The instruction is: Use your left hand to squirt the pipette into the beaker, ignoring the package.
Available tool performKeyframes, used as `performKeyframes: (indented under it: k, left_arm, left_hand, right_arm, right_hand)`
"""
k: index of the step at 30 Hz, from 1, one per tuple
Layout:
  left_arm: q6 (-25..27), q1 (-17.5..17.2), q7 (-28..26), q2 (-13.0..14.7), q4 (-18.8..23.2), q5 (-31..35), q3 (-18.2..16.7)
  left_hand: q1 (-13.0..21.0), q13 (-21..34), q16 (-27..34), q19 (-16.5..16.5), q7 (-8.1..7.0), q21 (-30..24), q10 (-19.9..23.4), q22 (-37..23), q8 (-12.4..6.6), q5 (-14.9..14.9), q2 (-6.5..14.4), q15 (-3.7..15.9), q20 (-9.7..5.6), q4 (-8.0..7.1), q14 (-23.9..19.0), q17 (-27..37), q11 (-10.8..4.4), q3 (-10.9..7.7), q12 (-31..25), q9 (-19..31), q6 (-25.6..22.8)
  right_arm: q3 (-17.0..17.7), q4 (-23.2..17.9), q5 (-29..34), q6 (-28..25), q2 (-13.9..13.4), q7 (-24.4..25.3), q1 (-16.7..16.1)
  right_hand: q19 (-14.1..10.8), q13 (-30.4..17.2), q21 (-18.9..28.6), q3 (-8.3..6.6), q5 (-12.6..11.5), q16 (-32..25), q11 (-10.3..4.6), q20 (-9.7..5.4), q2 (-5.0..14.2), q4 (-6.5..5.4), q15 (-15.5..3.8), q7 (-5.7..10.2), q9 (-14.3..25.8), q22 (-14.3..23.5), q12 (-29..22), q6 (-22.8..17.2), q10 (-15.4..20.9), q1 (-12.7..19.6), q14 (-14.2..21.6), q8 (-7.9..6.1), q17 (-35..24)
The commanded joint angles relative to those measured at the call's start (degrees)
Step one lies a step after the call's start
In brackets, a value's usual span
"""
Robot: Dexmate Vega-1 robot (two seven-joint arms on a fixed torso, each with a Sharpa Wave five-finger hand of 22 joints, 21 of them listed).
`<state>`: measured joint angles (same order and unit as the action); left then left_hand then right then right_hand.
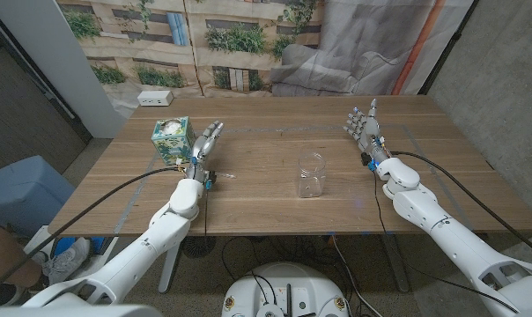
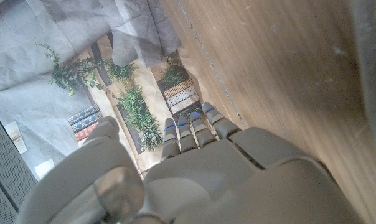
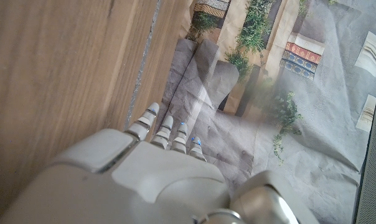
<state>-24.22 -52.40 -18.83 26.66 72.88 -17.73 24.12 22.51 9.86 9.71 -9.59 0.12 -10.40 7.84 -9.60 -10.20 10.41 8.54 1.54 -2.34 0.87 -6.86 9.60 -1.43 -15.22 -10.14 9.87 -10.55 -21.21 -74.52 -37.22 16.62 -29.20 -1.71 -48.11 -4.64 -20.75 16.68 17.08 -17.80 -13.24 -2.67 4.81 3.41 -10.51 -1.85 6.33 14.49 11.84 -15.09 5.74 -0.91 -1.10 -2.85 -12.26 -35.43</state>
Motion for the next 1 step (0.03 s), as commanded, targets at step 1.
performKeyframes:
  k: [1]
  left_arm:
    - [3.6,-2.1,2.1,0.1,4.1,-5.5,-1.3]
  left_hand:
    - [-0.5,0.1,0.3,0.3,0.25,0.0,0.2,-0.1,-0.27,0.4,0.3,-0.16,-1.40,-0.49,0.2,0.2,0.05,-0.20,-0.4,0.1,-0.6]
  right_arm:
    - [0.0,0.0,0.0,0.0,0.0,0.0,0.0]
  right_hand:
    - [-0.4,-0.1,-0.2,0.43,-0.2,-0.4,-0.30,0.12,3.37,0.04,-4.73,0.49,0.1,0.3,-0.2,-0.1,-0.3,0.0,-0.5,-0.23,-0.2]
